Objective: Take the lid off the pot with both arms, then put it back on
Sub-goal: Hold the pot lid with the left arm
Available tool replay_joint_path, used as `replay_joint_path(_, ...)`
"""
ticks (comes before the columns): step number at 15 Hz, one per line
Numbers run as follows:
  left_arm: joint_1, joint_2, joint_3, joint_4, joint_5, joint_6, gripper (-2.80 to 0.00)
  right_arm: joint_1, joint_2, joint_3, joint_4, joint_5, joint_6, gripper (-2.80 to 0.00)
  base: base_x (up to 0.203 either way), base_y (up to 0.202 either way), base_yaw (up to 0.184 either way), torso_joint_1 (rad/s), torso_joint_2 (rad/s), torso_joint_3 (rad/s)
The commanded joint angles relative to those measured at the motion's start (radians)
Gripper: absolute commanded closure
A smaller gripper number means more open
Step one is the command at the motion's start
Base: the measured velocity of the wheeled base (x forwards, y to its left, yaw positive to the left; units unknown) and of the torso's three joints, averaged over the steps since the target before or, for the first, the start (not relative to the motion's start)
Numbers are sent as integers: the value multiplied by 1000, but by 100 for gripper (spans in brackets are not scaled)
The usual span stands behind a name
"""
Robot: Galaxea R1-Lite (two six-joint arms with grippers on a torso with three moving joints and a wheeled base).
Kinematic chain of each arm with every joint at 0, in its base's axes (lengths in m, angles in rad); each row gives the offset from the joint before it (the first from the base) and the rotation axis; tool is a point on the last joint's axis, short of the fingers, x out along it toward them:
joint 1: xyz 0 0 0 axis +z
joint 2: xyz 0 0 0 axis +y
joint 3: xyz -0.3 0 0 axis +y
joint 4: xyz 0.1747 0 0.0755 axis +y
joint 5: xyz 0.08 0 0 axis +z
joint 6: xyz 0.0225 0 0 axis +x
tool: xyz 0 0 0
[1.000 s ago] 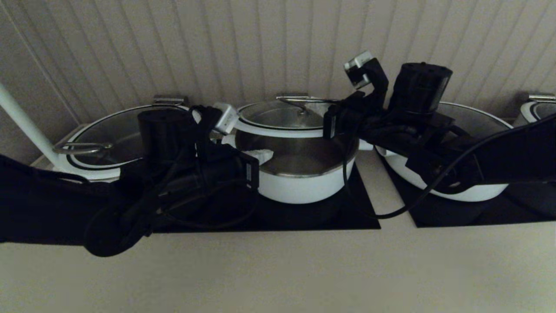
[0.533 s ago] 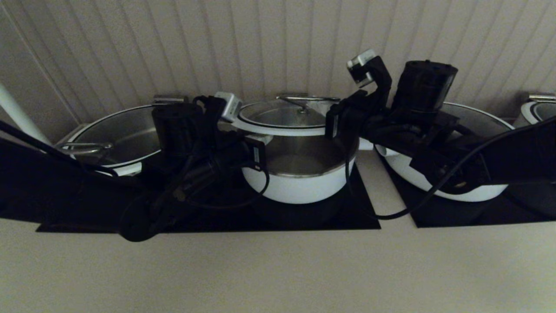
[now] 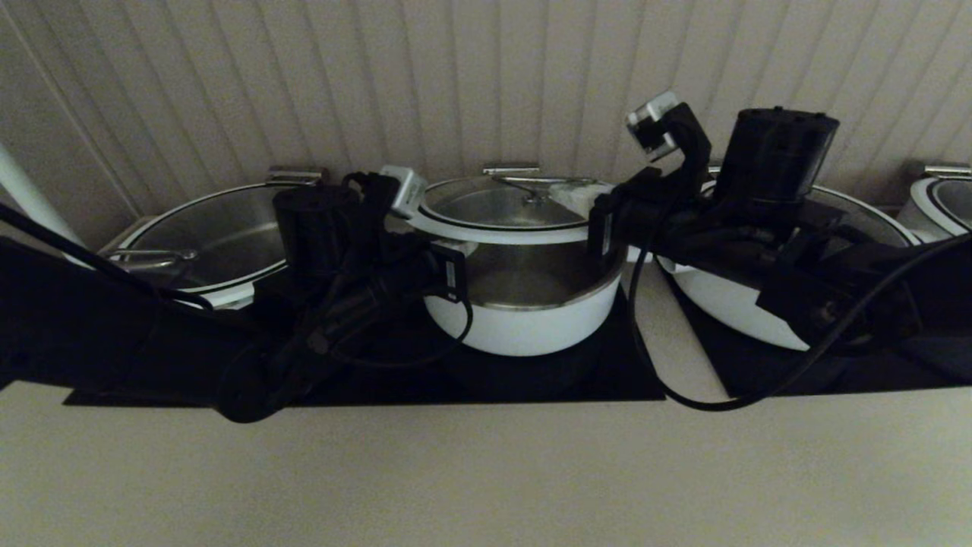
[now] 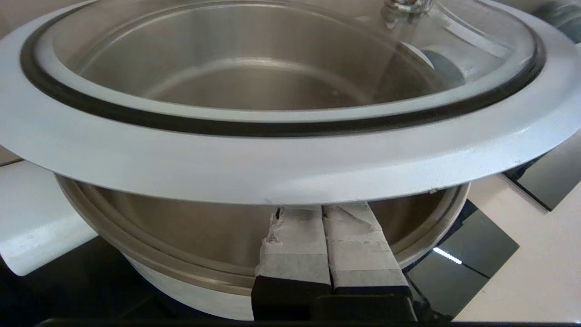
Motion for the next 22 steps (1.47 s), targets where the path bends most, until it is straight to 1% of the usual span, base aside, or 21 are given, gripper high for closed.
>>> replay_joint_path(1,0,0,-2,-5,-1,-1,0,0,-70,26,25,7,0,0,0,0,0,0,0,0)
replay_joint_path(3,0,4,-2,-5,-1,-1,0,1,-122,40,73,7,2,0,0,0,0,0,0,0)
replay_joint_path(7,0,8,-2,-5,-1,-1,0,2,-279,115,184,12,4,0,0,0,0,0,0,0)
replay_joint_path(10,0,11,-2,-7,-1,-1,0,3,-414,181,307,23,5,0,0,0,0,0,0,0)
replay_joint_path(12,0,12,-3,-7,-1,-1,0,2,-497,271,372,35,6,0,0,0,0,0,0,0)
replay_joint_path(16,0,9,-3,-7,-1,-1,0,1,-614,481,419,24,11,0,0,0,0,0,0,0)
replay_joint_path(18,0,6,-2,-7,-1,-1,0,0,-634,587,390,17,38,0,0,0,0,0,0,0)
replay_joint_path(20,0,1,-2,-7,-1,-1,0,0,-624,678,263,-1,69,0,0,0,0,0,0,0)
replay_joint_path(22,0,-2,0,-7,1,-1,0,0,-588,761,106,-20,94,0,0,0,0,0,0,0)
